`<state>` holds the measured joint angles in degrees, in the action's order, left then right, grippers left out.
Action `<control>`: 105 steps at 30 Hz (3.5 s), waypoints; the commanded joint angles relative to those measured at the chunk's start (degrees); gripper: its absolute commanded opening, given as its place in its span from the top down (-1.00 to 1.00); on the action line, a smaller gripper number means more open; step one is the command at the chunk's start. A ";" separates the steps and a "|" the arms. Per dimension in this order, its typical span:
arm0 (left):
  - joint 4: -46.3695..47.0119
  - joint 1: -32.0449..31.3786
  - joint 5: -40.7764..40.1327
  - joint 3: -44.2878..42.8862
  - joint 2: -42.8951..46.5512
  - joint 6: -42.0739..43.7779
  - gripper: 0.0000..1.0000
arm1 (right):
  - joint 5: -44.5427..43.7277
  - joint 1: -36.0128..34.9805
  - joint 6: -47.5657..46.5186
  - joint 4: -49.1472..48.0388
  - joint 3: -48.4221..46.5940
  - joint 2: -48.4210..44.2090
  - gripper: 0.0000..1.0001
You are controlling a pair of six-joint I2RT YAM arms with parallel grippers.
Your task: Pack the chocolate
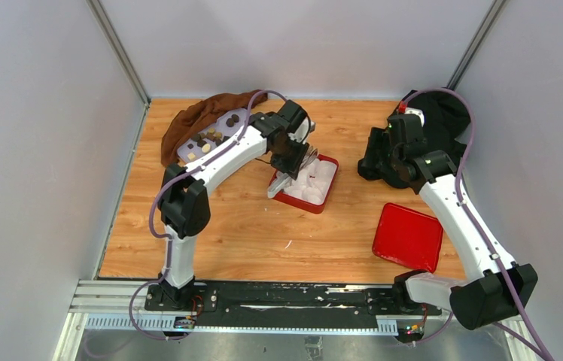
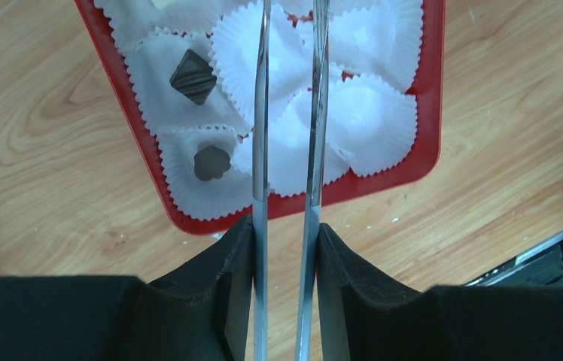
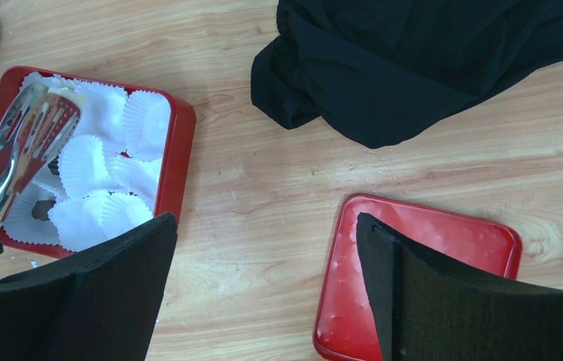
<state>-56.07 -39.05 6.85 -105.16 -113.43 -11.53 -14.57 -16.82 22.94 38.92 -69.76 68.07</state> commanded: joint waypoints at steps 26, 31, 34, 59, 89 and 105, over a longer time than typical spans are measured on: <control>-0.44 -0.06 -0.86 -4.49 -6.22 -4.64 0.69 | -2.92 0.39 -2.00 2.35 0.94 -2.16 -0.86; -0.44 -0.06 -1.38 -2.58 -4.70 -4.13 0.77 | -2.17 0.39 -1.39 2.32 1.19 -1.91 -0.86; -0.44 -0.06 -1.34 -2.07 -4.93 -4.01 0.77 | -1.81 0.38 -1.19 2.30 1.22 -1.73 -0.86; -2.29 0.00 -2.20 -5.35 -0.37 -3.11 0.66 | -1.68 0.38 0.10 2.19 1.38 -2.09 -0.85; 1.81 26.96 -11.58 18.55 8.67 -8.58 0.16 | -0.38 0.40 -1.02 0.76 0.04 0.73 -0.85; 5.71 27.82 -16.19 14.09 1.93 -12.87 0.03 | -1.26 0.42 -1.35 1.21 -0.73 1.40 -0.85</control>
<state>-52.25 -12.01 -7.77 -88.20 -109.10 -23.35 -14.63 -16.82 22.26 39.83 -68.84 68.95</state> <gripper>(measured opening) 0.487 0.927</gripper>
